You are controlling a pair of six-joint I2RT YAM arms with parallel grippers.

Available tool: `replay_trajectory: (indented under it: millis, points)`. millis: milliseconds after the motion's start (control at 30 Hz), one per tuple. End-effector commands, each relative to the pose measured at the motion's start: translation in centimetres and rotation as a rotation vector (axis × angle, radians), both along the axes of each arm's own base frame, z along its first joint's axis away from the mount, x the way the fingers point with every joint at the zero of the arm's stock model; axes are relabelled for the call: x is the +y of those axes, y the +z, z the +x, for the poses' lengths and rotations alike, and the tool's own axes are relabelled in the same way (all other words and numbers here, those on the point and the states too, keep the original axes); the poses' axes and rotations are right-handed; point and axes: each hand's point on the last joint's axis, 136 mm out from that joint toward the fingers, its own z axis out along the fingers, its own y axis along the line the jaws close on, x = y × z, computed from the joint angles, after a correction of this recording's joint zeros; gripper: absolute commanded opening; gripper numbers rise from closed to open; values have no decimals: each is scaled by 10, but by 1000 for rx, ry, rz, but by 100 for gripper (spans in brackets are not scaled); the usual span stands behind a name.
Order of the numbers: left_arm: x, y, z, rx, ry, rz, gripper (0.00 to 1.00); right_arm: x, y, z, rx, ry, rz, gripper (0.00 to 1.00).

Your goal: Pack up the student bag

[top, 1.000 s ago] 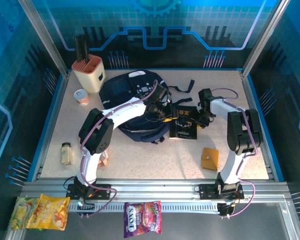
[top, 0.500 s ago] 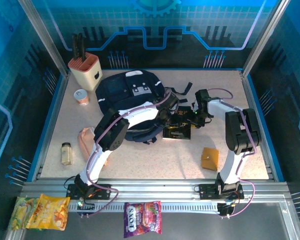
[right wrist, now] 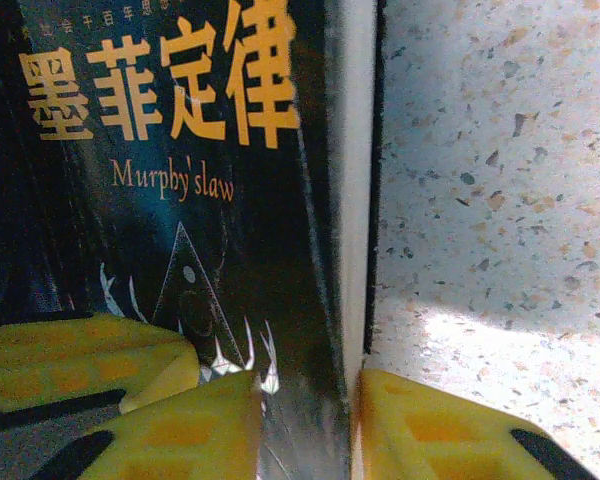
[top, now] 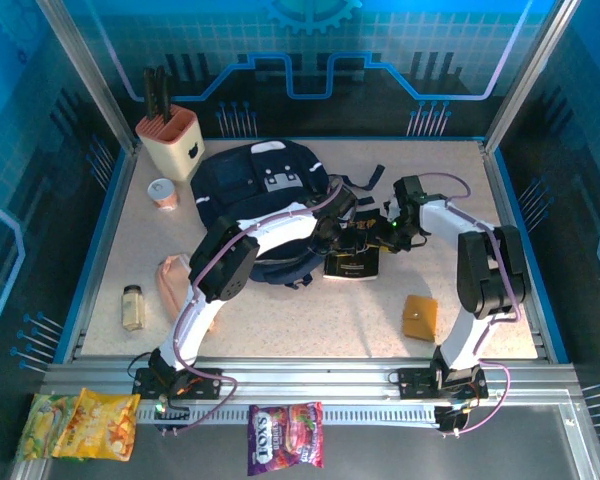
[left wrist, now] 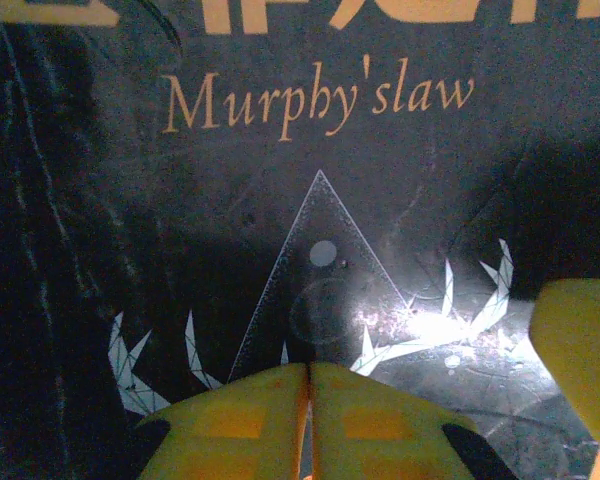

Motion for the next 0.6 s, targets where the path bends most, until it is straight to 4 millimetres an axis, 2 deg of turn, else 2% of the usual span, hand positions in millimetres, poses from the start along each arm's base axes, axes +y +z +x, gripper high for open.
replay_trajectory:
  millis: [0,167,233,267,400,500,567]
  points:
    - [10,-41,-15,70,-28,84,13,33,15,-9,-16,83,113,24]
    - [3,-27,-13,51,-48,45,15,25,11,-6,-42,73,66,7]
    - [-2,-10,-11,28,-64,11,18,20,14,-3,-79,67,42,0]
    - [-4,-1,-10,14,-71,-4,19,18,16,-2,-98,64,34,0]
    - [-12,55,-2,-71,-100,-100,28,7,38,4,-209,54,20,0]
    - [-8,99,4,-132,-98,-174,37,-2,59,4,-295,53,24,0]
    - [-2,120,6,-158,-88,-218,46,-3,74,3,-349,60,55,0]
